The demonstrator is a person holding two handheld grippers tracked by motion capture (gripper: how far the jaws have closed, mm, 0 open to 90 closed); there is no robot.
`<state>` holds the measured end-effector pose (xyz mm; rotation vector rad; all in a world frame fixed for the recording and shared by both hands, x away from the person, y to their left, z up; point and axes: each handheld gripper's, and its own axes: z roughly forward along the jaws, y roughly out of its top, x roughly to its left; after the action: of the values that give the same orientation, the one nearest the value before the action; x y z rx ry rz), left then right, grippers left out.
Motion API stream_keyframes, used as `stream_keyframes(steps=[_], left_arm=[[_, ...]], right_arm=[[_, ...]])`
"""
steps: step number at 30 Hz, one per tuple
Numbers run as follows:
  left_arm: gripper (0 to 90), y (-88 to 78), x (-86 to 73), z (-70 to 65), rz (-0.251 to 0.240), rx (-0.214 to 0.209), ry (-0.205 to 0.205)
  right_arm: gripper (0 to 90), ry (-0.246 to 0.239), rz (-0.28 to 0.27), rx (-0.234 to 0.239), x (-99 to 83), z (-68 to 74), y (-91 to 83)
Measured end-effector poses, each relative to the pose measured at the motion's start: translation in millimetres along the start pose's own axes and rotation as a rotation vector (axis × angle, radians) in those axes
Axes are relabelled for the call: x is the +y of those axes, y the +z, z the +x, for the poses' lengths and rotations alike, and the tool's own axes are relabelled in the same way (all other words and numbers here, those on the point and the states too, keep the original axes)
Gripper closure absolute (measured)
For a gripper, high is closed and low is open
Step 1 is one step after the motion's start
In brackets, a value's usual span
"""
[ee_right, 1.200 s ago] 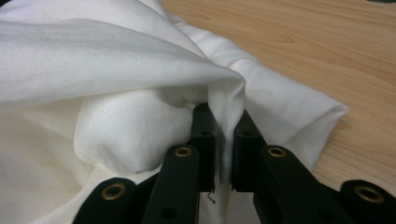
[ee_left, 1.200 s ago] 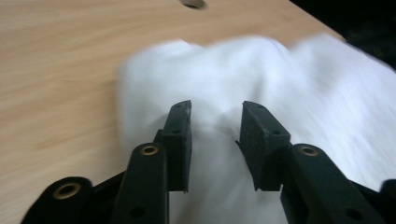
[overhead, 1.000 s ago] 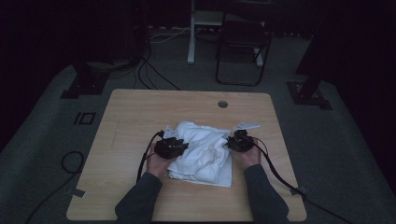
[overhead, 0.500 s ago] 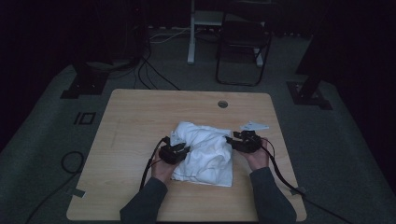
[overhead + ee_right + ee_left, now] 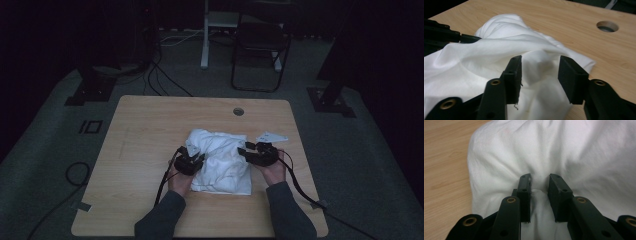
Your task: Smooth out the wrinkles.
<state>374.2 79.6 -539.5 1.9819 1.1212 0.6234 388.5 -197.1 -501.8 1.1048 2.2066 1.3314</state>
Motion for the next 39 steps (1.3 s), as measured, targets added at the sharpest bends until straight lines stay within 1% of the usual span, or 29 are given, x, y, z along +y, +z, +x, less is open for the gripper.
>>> stream_keyframes(steps=[2,3,4,5,6,7,8,10,11,12,14,15,16,18,19,21,23,25,27,29,30,31,32,33,35,36,37,38,39], left_arm=[[72.2,2.2,1.7,-0.1,0.0,0.001,-0.005],[72.3,2.6,2.3,0.0,0.003,0.003,-0.003],[72.2,2.5,2.6,0.3,0.005,0.001,-0.001],[72.2,2.1,2.4,0.9,0.004,-0.003,-0.002],[72.2,1.8,1.7,1.8,-0.001,-0.007,-0.007],[72.2,1.4,1.1,2.8,-0.004,-0.012,-0.012],[72.2,0.9,0.7,3.5,-0.005,-0.015,-0.012],[72.2,0.2,0.8,4.3,-0.008,-0.024,-0.013],[72.1,-0.1,1.0,3.8,-0.007,-0.021,-0.006],[72.1,-0.1,1.2,3.0,-0.006,-0.018,-0.001],[72.0,-0.2,1.1,3.5,-0.004,-0.017,-0.007],[72.0,-0.3,0.9,4.2,-0.008,-0.022,-0.012],[71.9,-0.4,0.3,5.2,-0.01,-0.027,-0.014],[71.8,-0.5,0.1,6.1,-0.013,-0.033,-0.018],[71.8,-0.7,0.5,5.8,-0.009,-0.029,-0.015],[71.7,-0.8,0.6,4.7,-0.012,-0.023,-0.009],[71.5,-1.1,0.3,3.9,-0.018,-0.02,-0.008],[71.5,-1.3,0.1,3.8,-0.02,-0.019,-0.007],[71.4,-1.4,-0.3,3.7,-0.023,-0.019,-0.008],[71.4,-1.5,-0.7,4.2,-0.024,-0.021,-0.01],[71.4,-1.6,-0.8,4.8,-0.024,-0.022,-0.009],[71.4,-1.5,-1.2,5.2,-0.027,-0.025,-0.009],[71.4,-1.6,-1.5,5.6,-0.029,-0.027,-0.01],[71.4,-1.6,-1.9,5.8,-0.031,-0.028,-0.01],[71.4,-1.7,-2.2,5.7,-0.032,-0.028,-0.007],[71.4,-1.7,-2.1,5.7,-0.03,-0.029,-0.008],[71.4,-1.6,-2.0,5.5,-0.031,-0.03,-0.011],[71.5,-1.6,-2.0,5.5,-0.031,-0.03,-0.011],[71.4,-1.6,-2.0,5.3,-0.031,-0.028,-0.018]], right_arm=[[51.4,0.011,0.017,0.002,1.5,0.0,9.5],[60.3,0.016,0.027,0.004,2.2,-0.3,13.9],[76.4,0.005,0.034,0.009,2.7,-0.9,16.6],[83.9,-0.005,0.045,-0.002,3.7,-1.3,17.5],[86.8,-0.001,0.052,-0.025,5.6,-2.6,15.5],[87.4,0.004,0.035,-0.039,7.7,-5.5,10.5],[87.7,0.02,0.009,-0.06,10.2,-9.5,3.1],[87.9,0.064,-0.037,-0.122,15.0,-20.6,-13.5],[87.8,0.08,-0.049,-0.131,16.5,-25.8,-19.3],[87.4,0.084,-0.042,-0.141,17.2,-29.4,-21.3],[86.3,0.082,-0.012,-0.199,16.1,-30.5,-19.1],[82.6,0.082,-0.001,-0.2,14.5,-30.0,-17.6],[75.6,0.084,0.002,-0.192,12.5,-28.4,-17.3],[68.0,0.074,-0.004,-0.19,8.4,-23.1,-19.2],[63.8,0.066,-0.009,-0.197,6.5,-19.5,-21.4],[60.1,0.058,-0.022,-0.185,3.0,-12.9,-26.4],[54.9,0.056,-0.019,-0.17,0.0,-7.7,-27.7],[53.4,0.063,-0.01,-0.164,-2.2,-6.9,-22.7],[50.8,0.085,0.006,-0.158,-2.6,-10.0,-13.2],[52.5,0.103,0.033,-0.134,-2.3,-15.2,-2.0],[60.1,0.103,0.052,-0.121,-2.3,-17.1,3.1],[70.6,0.091,0.069,-0.115,-2.5,-18.3,6.5],[83.4,0.082,0.082,-0.115,-2.7,-19.3,8.3],[87.4,0.085,0.091,-0.129,-2.7,-20.8,8.2],[88.4,0.102,0.078,-0.141,-2.3,-24.9,2.6],[88.4,0.11,0.063,-0.174,-2.1,-27.8,-4.2],[88.1,0.115,0.056,-0.195,-2.3,-29.8,-8.5],[88.1,0.115,0.056,-0.195,-2.3,-29.8,-8.5],[83.0,0.129,0.053,-0.283,-5.3,-33.2,-21.3]])
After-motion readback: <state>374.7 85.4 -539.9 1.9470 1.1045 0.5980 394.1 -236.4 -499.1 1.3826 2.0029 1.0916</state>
